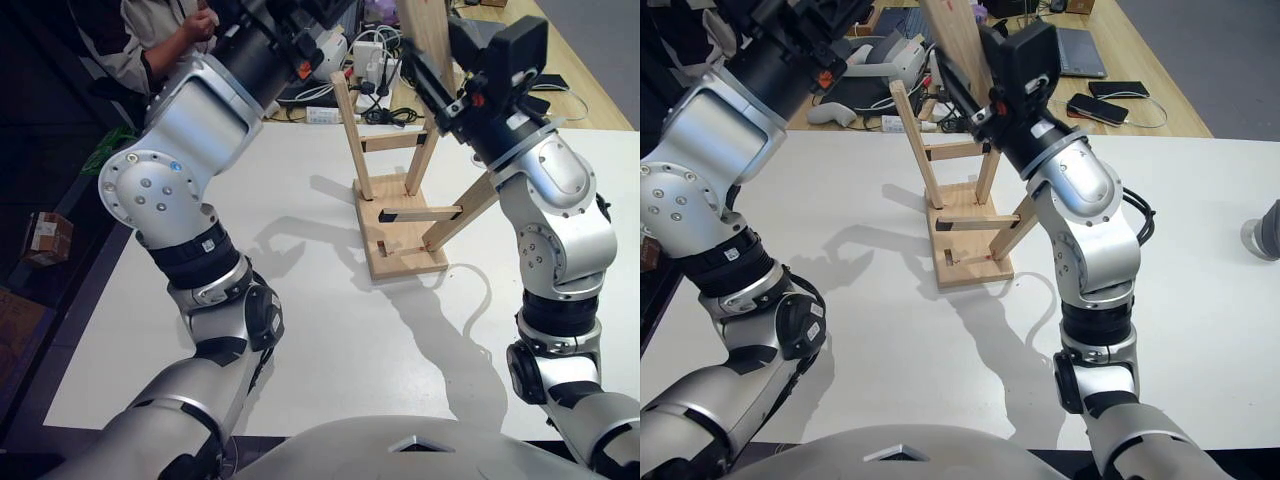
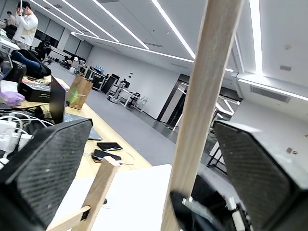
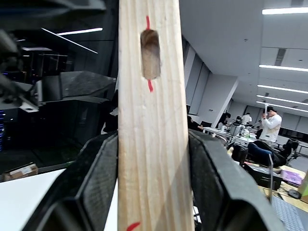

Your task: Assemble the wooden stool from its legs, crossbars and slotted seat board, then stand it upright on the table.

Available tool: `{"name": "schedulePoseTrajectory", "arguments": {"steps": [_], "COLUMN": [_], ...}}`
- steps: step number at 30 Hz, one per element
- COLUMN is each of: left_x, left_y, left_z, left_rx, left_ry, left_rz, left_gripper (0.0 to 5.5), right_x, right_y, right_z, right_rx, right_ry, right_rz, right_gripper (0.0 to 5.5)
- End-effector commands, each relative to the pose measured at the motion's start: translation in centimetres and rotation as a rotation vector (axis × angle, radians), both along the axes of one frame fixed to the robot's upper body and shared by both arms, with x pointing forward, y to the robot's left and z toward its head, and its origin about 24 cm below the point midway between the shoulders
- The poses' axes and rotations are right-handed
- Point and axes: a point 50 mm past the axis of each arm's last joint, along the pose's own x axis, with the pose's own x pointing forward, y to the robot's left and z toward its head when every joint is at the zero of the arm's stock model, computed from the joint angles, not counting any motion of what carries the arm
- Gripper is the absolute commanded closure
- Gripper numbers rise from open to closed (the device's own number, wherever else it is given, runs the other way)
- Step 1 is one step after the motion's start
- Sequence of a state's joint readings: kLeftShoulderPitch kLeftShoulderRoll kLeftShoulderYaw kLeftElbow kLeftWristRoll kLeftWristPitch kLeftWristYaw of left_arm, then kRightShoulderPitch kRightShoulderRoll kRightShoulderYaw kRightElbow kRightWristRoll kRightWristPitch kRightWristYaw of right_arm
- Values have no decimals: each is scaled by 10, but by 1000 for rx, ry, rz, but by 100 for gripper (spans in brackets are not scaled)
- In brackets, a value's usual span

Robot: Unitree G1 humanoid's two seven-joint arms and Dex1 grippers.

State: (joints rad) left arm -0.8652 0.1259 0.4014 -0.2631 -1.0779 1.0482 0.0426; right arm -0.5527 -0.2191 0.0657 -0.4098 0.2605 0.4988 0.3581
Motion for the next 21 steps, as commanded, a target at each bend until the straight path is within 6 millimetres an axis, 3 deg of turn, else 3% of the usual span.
{"name": "schedulePoseTrajectory", "arguments": {"steps": [1, 7, 12, 21], "left_x": [0, -4, -6, -5], "left_y": [0, 5, 8, 19], "left_z": [7, 11, 5, 2], "left_rx": [-3, -33, 43, 105], "left_ry": [-9, -37, -31, -22], "left_rz": [-1, -30, -74, -77], "left_gripper": [86, 86, 165, 311], "right_x": [-9, -21, -20, -21], "right_y": [6, 8, -3, -4], "right_z": [-4, -13, -15, -18], "right_rx": [-36, -81, -117, -179], "right_ry": [9, 44, 52, 39], "right_rz": [82, 203, 214, 223], "right_gripper": [345, 345, 345, 345]}}
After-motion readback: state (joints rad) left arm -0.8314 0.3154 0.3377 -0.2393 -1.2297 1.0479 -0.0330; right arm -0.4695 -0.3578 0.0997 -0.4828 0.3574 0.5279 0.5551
